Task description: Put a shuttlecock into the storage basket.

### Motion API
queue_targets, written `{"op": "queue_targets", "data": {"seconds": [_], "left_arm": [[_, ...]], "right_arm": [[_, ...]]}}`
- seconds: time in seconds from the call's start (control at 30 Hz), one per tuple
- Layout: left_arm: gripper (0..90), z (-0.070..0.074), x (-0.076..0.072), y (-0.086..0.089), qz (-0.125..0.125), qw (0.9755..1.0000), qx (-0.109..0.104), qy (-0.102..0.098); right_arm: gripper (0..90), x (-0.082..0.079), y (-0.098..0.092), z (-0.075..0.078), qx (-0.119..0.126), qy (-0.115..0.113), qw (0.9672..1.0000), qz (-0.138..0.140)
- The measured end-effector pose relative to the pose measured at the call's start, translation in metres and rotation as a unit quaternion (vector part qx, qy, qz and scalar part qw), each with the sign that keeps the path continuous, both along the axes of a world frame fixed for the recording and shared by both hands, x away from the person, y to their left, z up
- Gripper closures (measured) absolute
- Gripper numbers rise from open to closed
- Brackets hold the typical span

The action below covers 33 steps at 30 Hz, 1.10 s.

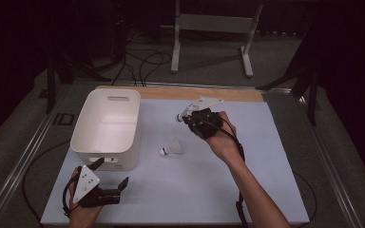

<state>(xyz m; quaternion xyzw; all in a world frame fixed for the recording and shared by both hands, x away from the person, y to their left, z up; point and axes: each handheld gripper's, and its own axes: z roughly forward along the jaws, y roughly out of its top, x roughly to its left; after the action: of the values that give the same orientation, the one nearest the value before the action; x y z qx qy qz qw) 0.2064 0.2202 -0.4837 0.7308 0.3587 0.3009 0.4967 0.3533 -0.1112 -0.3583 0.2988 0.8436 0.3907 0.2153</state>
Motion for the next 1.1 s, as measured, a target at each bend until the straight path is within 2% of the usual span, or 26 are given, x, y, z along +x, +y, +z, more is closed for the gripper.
{"op": "queue_targets", "data": {"seconds": [1.1], "left_arm": [[0.3, 0.0, 0.0, 0.001, 0.001, 1.0, -0.001, -0.001]], "right_arm": [[89.1, -0.004, 0.016, 0.007, 0.013, -0.005, 0.9997, 0.021]]}}
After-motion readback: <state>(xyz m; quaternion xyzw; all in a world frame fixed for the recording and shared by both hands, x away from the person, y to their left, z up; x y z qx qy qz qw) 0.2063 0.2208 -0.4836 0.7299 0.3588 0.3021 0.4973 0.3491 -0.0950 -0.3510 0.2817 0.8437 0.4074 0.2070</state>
